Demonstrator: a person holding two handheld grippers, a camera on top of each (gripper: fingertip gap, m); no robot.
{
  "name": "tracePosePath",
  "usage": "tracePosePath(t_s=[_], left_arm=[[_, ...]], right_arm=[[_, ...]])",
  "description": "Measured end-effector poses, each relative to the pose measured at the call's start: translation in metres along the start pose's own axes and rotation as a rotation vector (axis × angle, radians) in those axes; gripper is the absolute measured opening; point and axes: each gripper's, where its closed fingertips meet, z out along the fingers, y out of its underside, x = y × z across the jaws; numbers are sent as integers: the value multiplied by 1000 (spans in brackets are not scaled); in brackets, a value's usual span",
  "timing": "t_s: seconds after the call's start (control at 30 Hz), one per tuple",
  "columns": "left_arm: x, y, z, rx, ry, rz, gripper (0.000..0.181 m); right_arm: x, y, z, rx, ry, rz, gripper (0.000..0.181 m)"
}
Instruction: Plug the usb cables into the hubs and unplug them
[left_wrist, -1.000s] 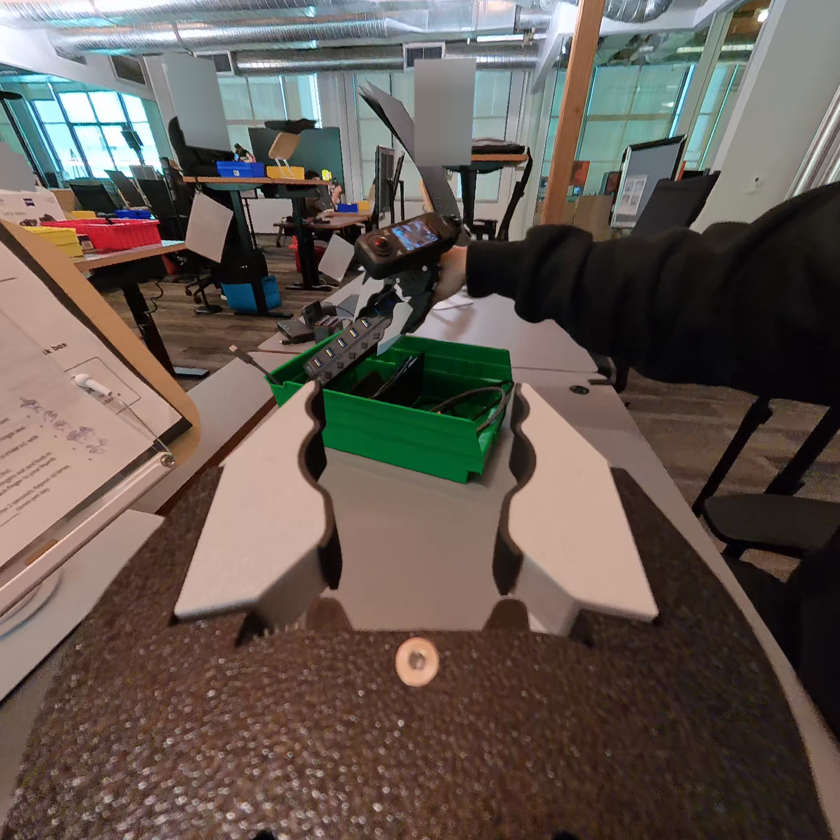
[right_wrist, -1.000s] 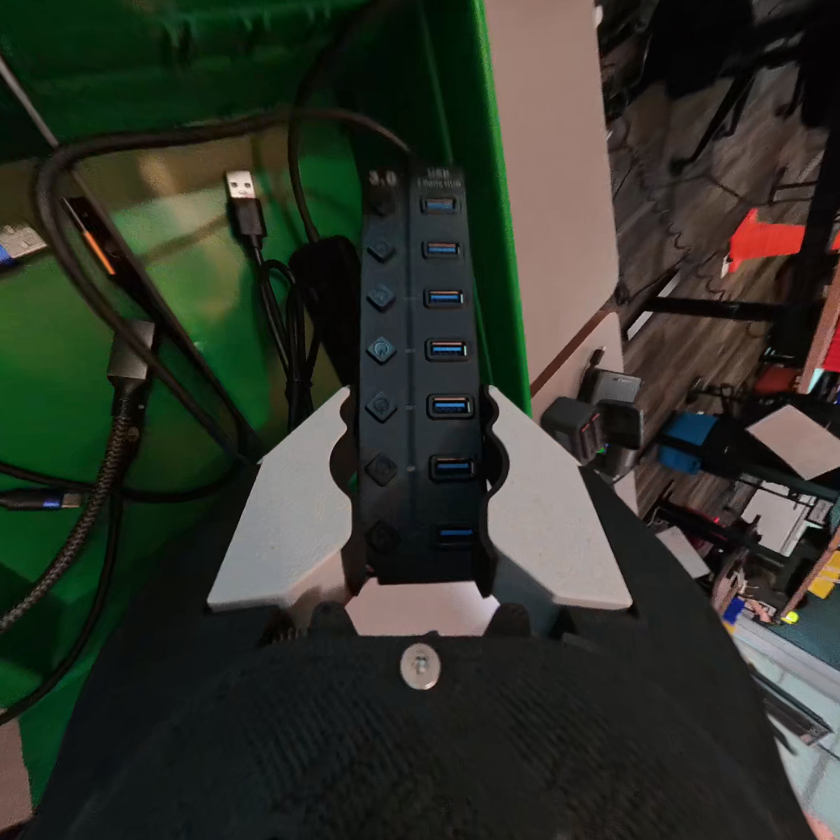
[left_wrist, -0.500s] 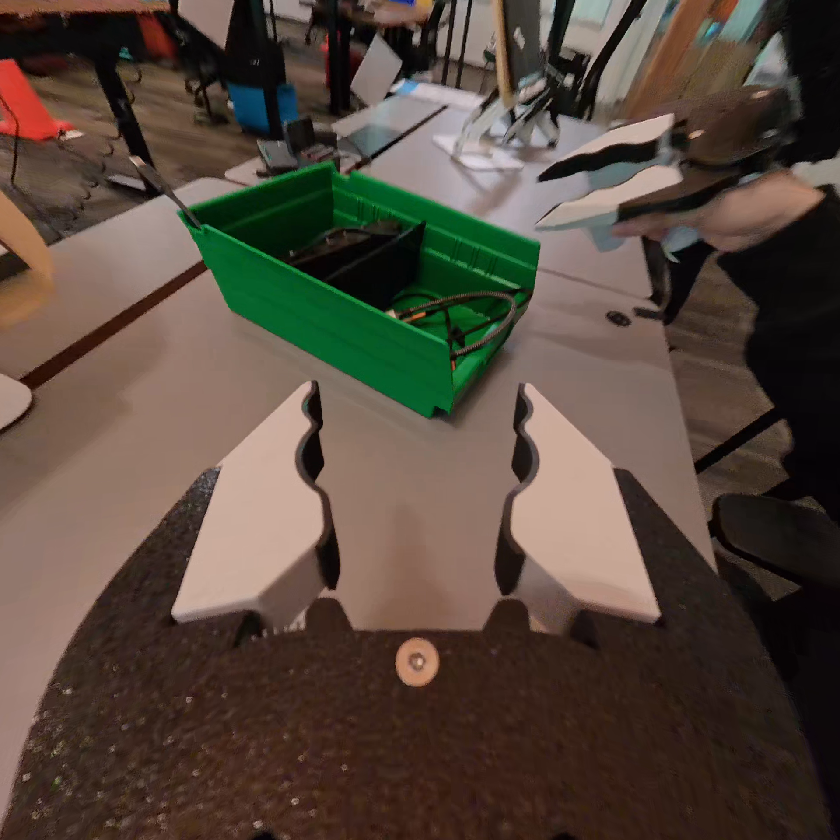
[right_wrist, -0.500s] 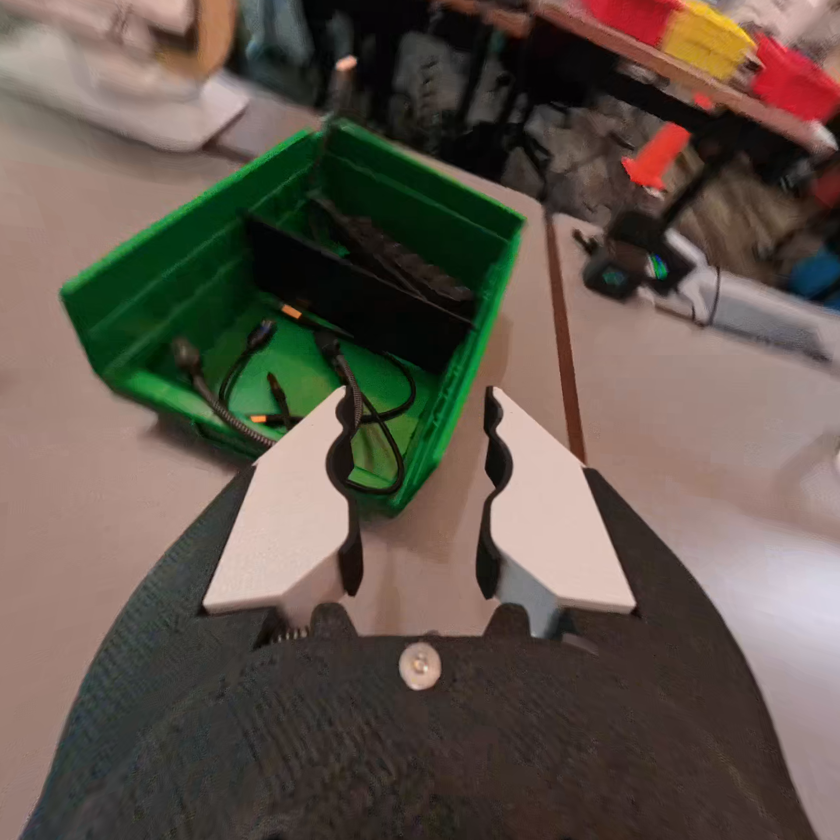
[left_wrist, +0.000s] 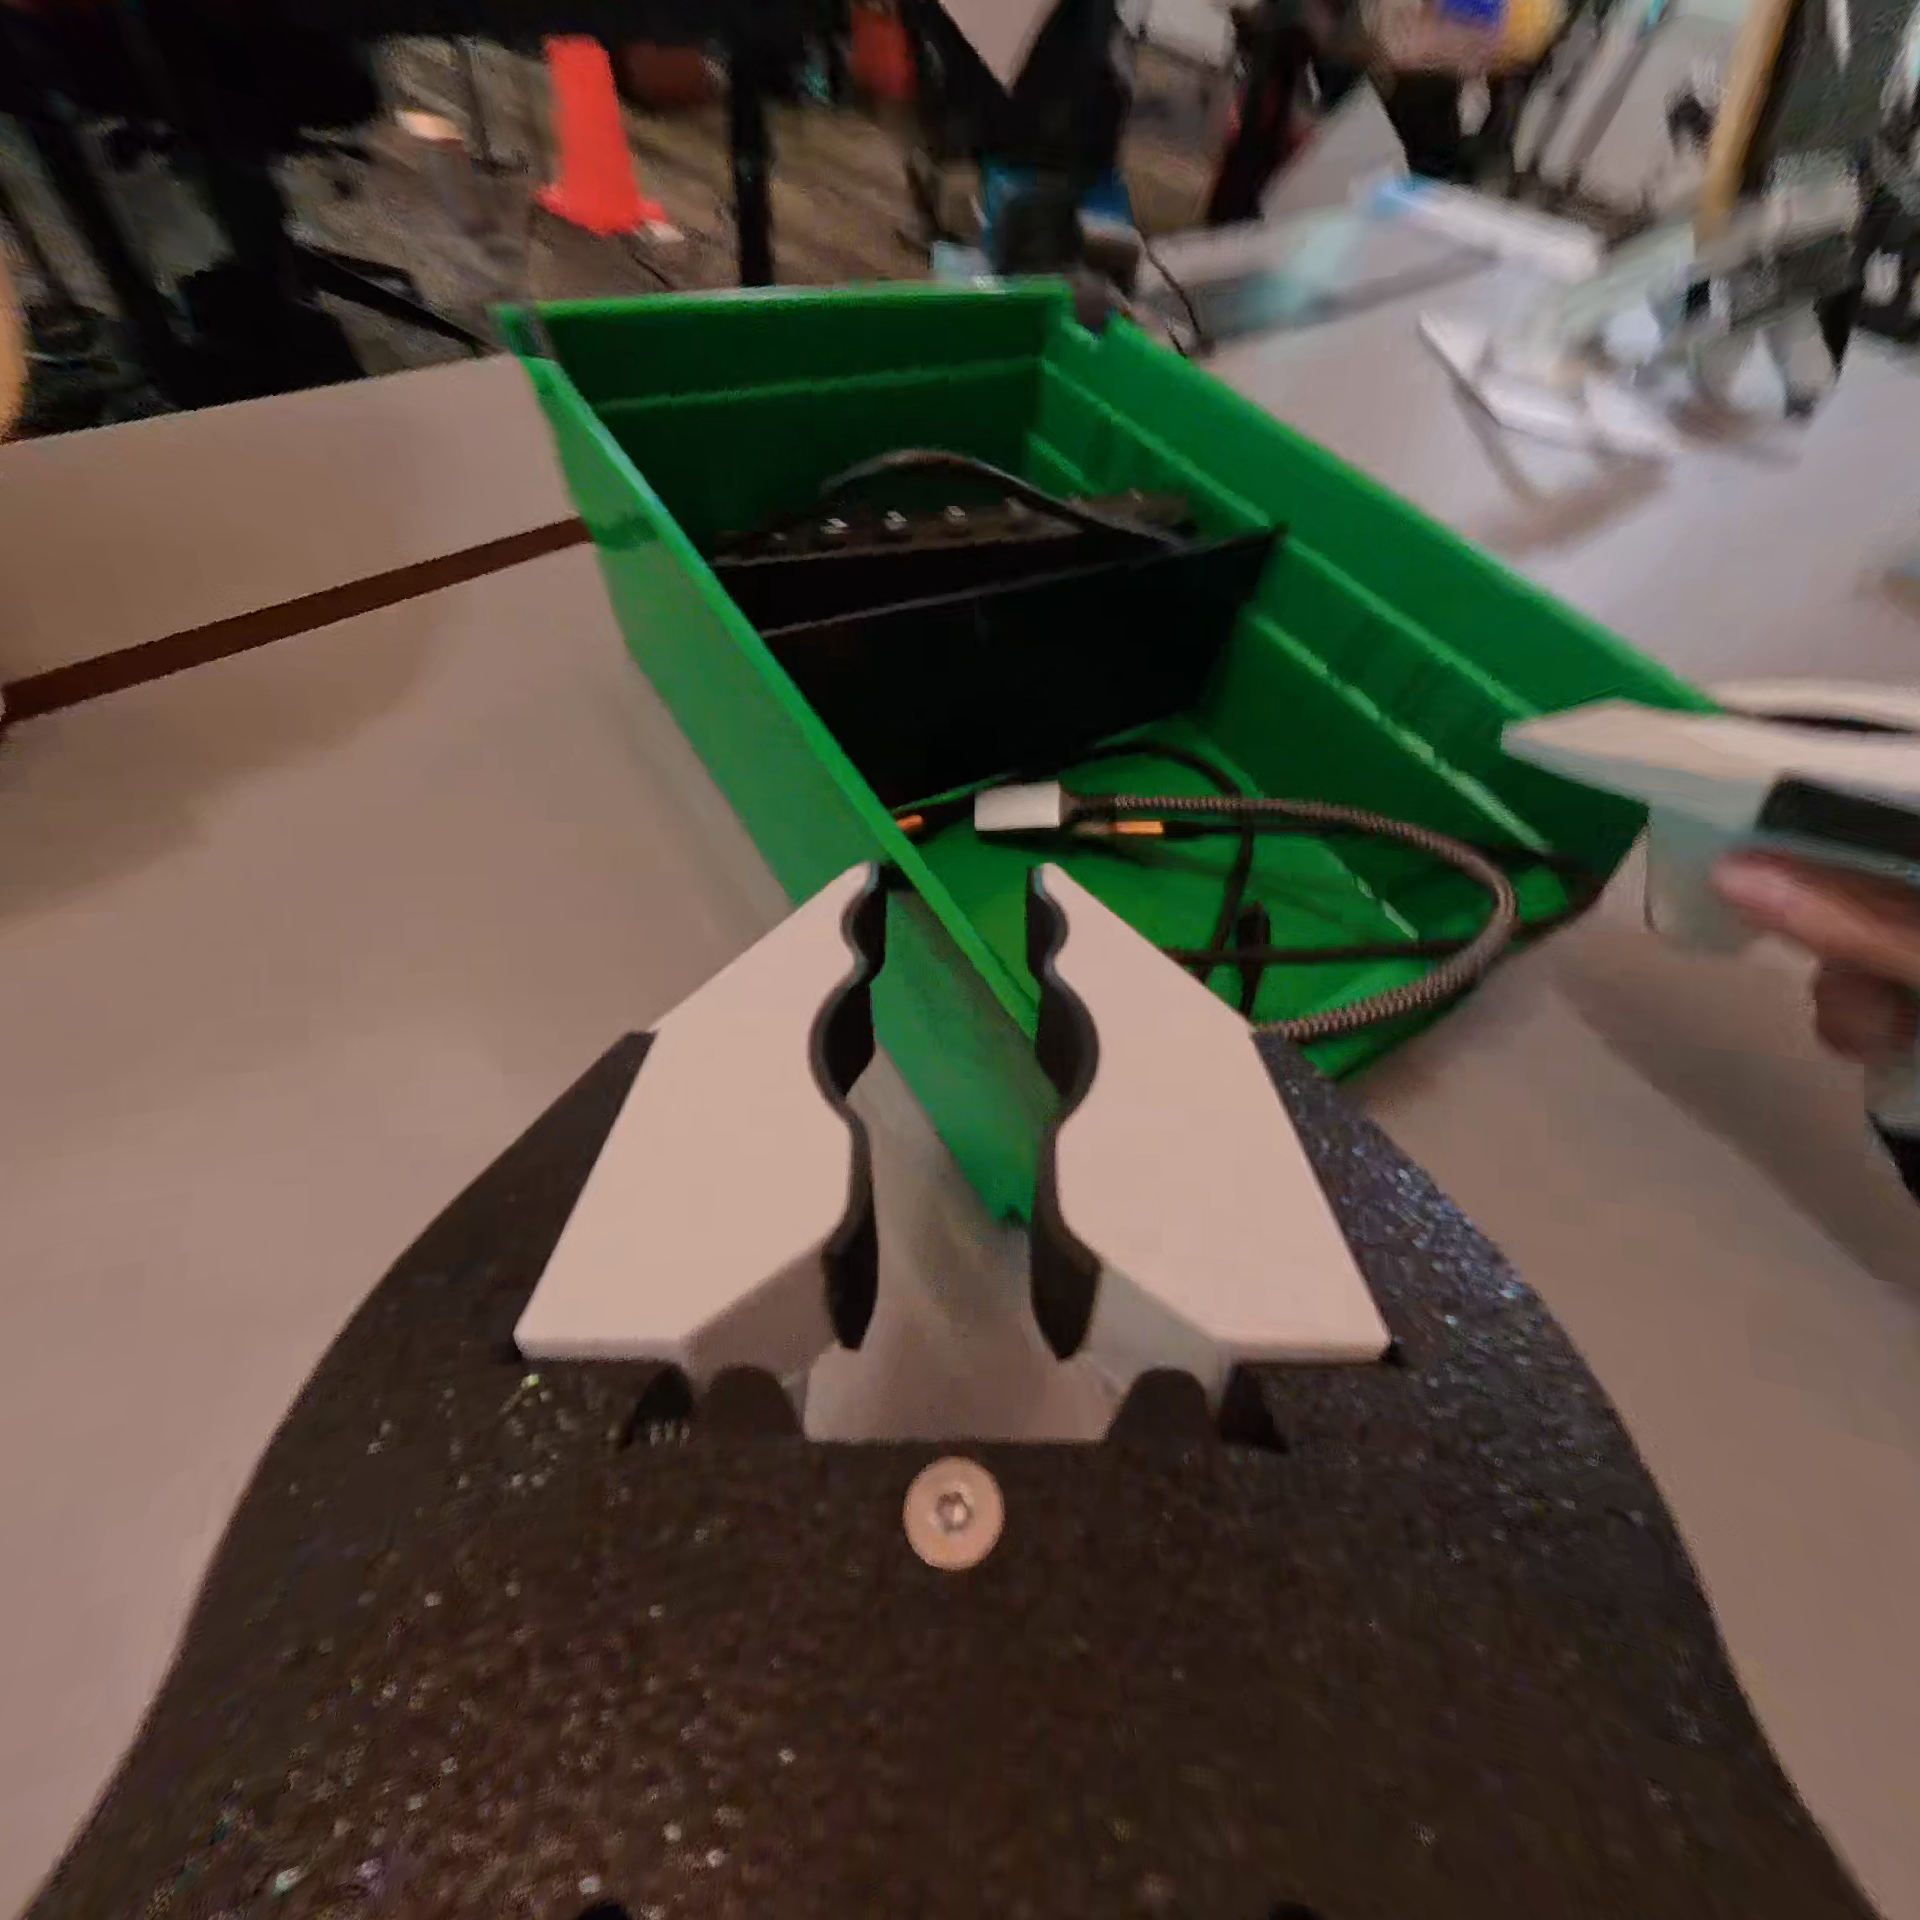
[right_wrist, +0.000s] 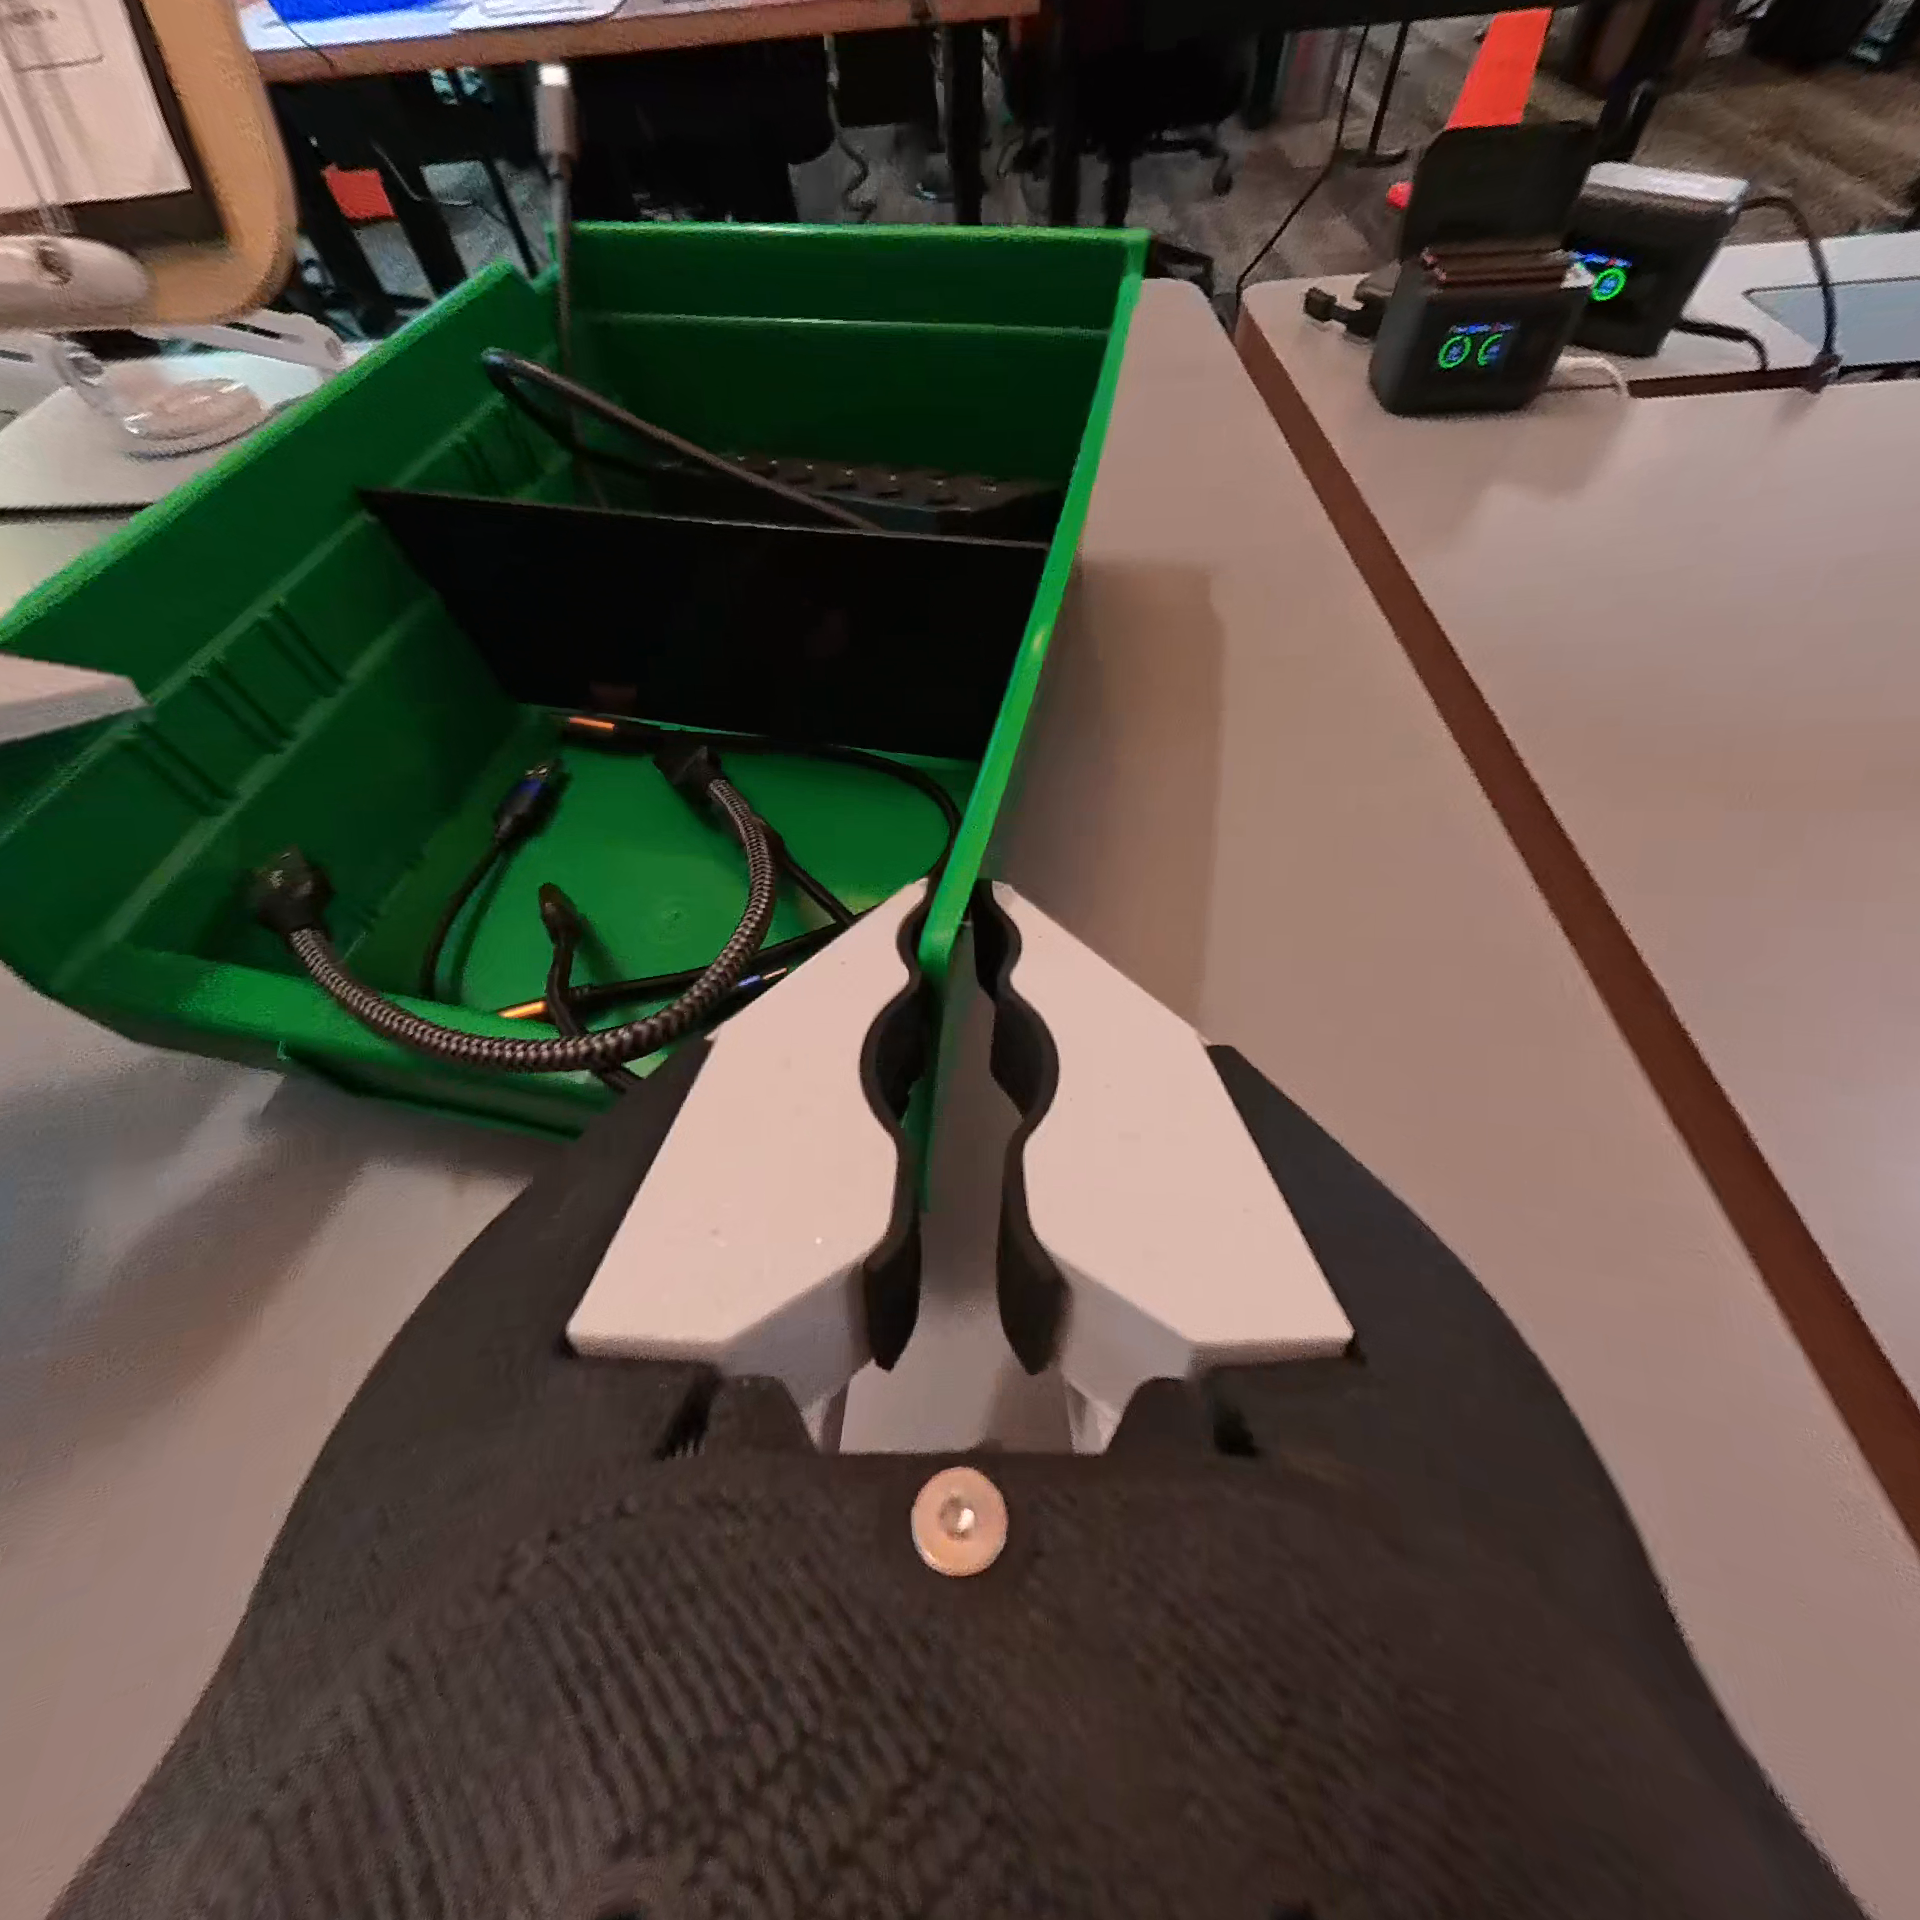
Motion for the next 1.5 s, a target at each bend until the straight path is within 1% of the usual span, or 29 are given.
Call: tracePosePath(t_s=[0.03, 0.1, 0.2, 0.27, 0.37, 0.43, 0.5, 0.57, 0.6, 0.67, 0.8, 0.87, 0.93, 1.0, 1.07, 1.1, 1.17, 1.23, 1.27, 1.3, 1.33, 1.4, 1.47, 1.5], left_arm=[[-4, 0, -4, 41, -23, -26, 21], [-9, 3, -19, 78, -56, 2, 18], [-19, 16, -56, 73, -94, 30, 15], [-27, 28, -90, 85, -91, 28, 15], [-48, 48, -153, 108, -101, 27, 17], [-64, 62, -194, 100, -116, 28, 18], [-82, 75, -231, 85, -145, 31, 18], [-100, 84, -261, 77, -188, 33, 19], [-110, 88, -274, 76, -216, 25, 19], [-130, 94, -298, 81, -269, 4, 18], [-160, 101, -334, 154, -336, -70, 18], [-167, 105, -348, 180, -338, -83, 20], [-169, 108, -361, 179, -304, -79, 22], [-169, 99, -385, 223, -268, -70, 35], [-184, 84, -421, 301, -287, -59, 39], [-201, 78, -441, 331, -339, -52, 40], [-253, 73, -479, 346, -500, -53, 47], [-309, 74, -508, 320, -639, -65, 61], [-336, 77, -517, 296, -702, -66, 71], [-362, 82, -524, 267, -760, -68, 82], [-384, 87, -525, 240, -785, -72, 83], [-412, 92, -513, 232, -752, -109, 83], [-428, 93, -492, 239, -670, -179, 82], [-436, 96, -481, 221, -644, -219, 82]], right_arm=[[-6, 2, -4, -4, 6, -9, 4], [-23, 8, -16, 7, 33, -65, 5], [-64, 20, -40, 17, 10, -80, 6], [-99, 29, -55, 9, -27, -94, 6], [-164, 44, -77, -18, -118, -254, 10], [-205, 51, -88, -17, -175, -304, 11], [-241, 54, -90, 2, -215, -305, 11], [-273, 54, -87, 6, -250, -267, 10], [-289, 54, -85, 9, -262, -279, 10], [-316, 53, -79, 25, -272, -310, 9], [-358, 52, -73, 15, -324, -309, 9], [-371, 55, -76, 6, -344, -345, 11], [-381, 59, -87, -1, -388, -382, 12], [-378, 52, -102, 45, -409, -337, 22], [-364, 38, -117, 117, -413, -293, 33], [-355, 31, -123, 146, -416, -270, 41], [-338, 16, -133, 186, -411, -212, 48], [-330, 8, -139, 194, -426, -156, 59], [-329, 5, -141, 194, -437, -142, 62], [-330, 4, -143, 200, -444, -144, 62], [-331, 2, -145, 214, -444, -158, 62], [-337, 1, -145, 232, -444, -202, 63], [-344, 4, -143, 218, -454, -232, 65], [-348, 6, -142, 209, -463, -229, 67]])
